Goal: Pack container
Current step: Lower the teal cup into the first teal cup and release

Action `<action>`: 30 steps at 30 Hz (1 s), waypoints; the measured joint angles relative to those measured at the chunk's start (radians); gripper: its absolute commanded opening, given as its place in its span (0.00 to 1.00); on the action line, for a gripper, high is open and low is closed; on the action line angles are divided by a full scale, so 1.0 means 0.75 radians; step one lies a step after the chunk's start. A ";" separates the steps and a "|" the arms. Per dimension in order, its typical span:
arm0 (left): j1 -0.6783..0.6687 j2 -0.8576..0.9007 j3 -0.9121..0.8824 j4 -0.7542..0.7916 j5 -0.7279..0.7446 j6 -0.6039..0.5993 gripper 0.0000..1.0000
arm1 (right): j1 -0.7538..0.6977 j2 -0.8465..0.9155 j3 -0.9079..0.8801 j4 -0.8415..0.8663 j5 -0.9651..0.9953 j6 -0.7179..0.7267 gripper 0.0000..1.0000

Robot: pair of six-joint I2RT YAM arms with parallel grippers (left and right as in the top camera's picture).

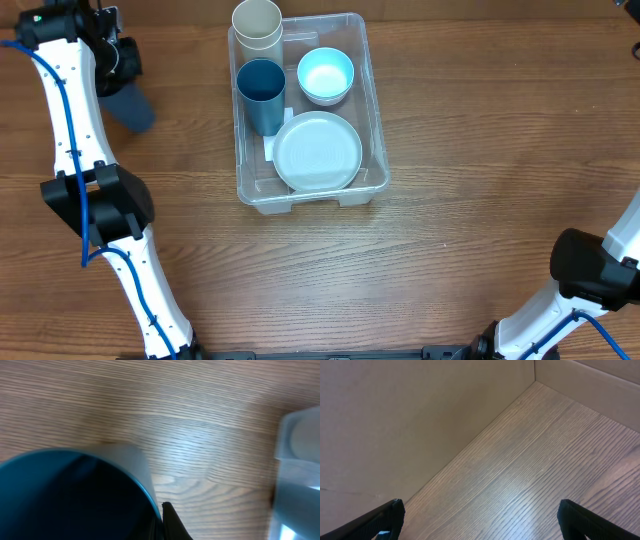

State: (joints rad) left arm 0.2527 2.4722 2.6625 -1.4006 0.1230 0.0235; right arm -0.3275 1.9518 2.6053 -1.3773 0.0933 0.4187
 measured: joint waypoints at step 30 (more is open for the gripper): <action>-0.783 -0.415 0.108 -0.181 -0.185 0.046 0.04 | 0.000 0.000 0.000 0.001 0.000 -0.001 1.00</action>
State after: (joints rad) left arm -0.3344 2.1612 2.7438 -1.5360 -0.0154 0.0582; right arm -0.3275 1.9518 2.6053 -1.3769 0.0933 0.4183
